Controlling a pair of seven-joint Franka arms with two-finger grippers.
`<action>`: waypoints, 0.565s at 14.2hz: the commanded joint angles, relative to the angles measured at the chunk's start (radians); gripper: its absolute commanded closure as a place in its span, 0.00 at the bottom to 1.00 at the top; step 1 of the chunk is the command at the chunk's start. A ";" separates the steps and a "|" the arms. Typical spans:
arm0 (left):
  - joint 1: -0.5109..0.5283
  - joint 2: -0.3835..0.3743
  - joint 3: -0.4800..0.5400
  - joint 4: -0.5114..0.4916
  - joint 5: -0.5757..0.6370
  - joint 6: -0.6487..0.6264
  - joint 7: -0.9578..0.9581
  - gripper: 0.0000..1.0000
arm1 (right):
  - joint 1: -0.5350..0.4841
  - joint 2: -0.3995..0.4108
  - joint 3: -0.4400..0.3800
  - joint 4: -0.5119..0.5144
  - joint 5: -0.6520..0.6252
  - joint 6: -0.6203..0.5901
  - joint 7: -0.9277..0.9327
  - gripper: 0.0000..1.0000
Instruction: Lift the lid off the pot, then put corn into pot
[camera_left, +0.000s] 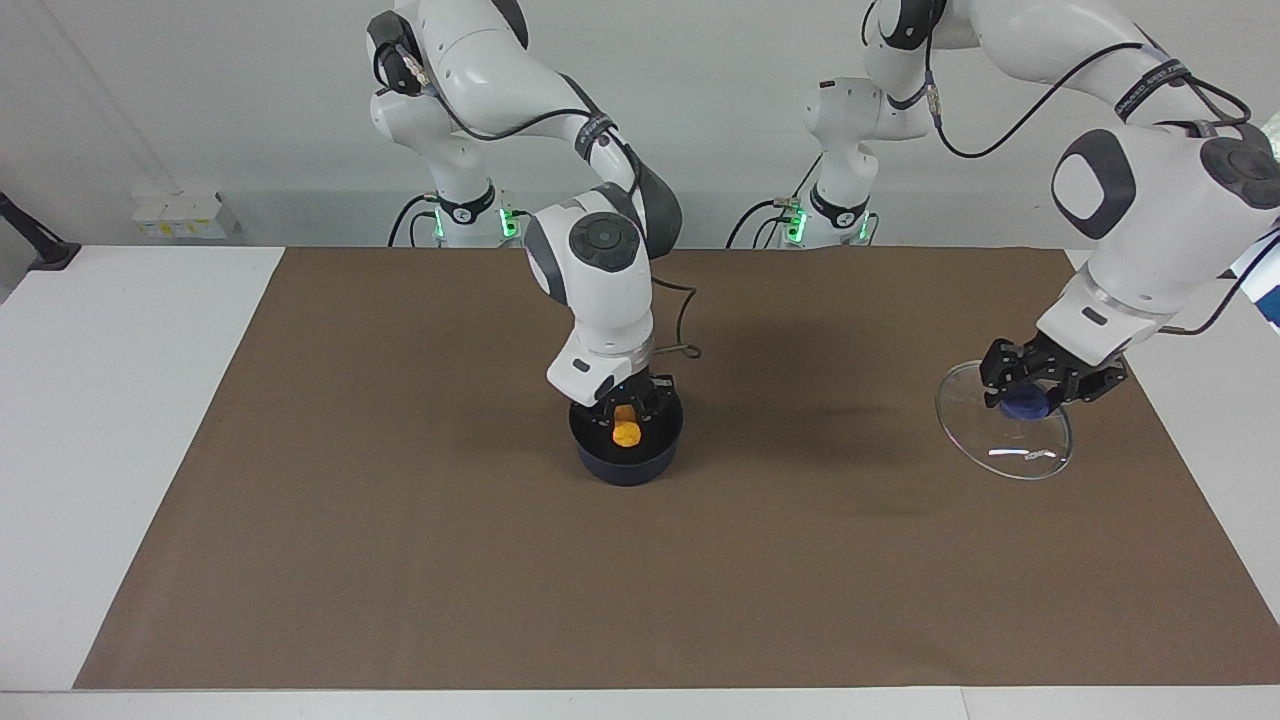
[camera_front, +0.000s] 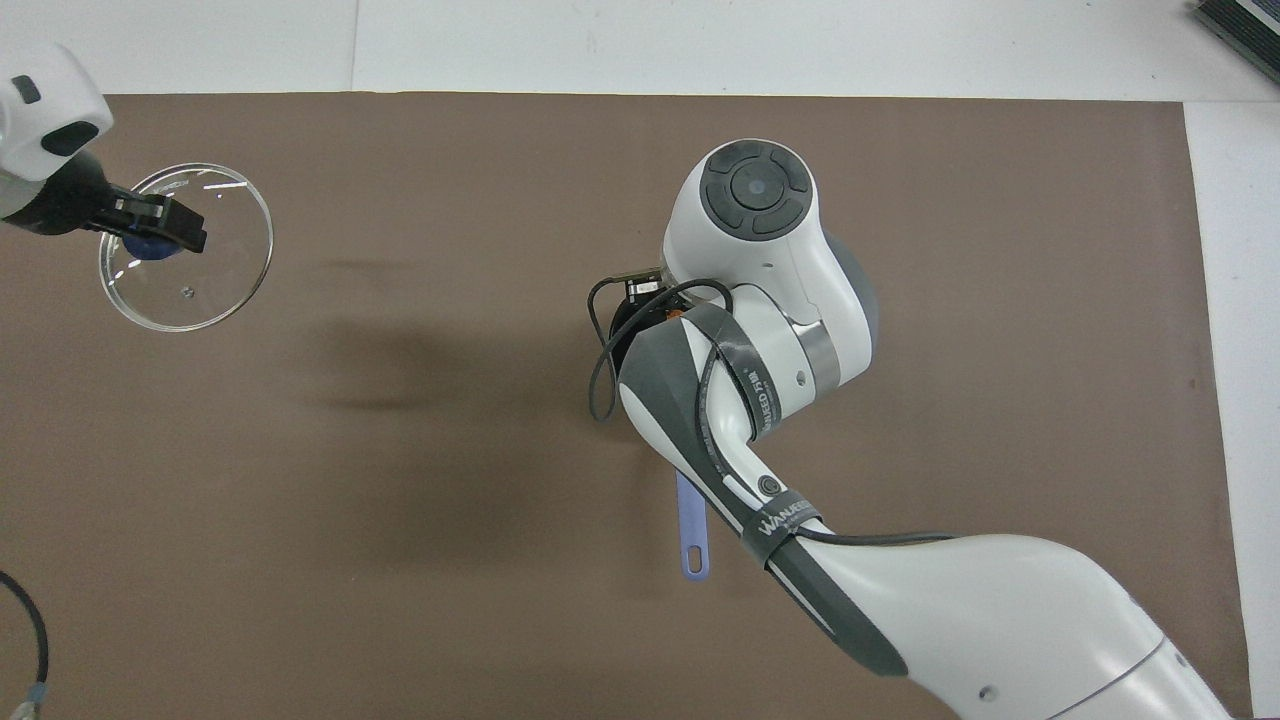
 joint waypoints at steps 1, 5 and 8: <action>0.011 -0.152 0.001 -0.164 -0.002 -0.001 0.017 1.00 | -0.004 -0.003 0.000 -0.049 0.011 0.052 0.003 1.00; 0.023 -0.271 0.001 -0.313 0.004 -0.021 0.005 1.00 | -0.004 -0.005 0.000 -0.095 0.012 0.096 0.003 0.81; 0.025 -0.338 -0.001 -0.434 0.042 0.062 0.006 1.00 | -0.005 -0.005 0.000 -0.093 0.012 0.097 0.003 0.58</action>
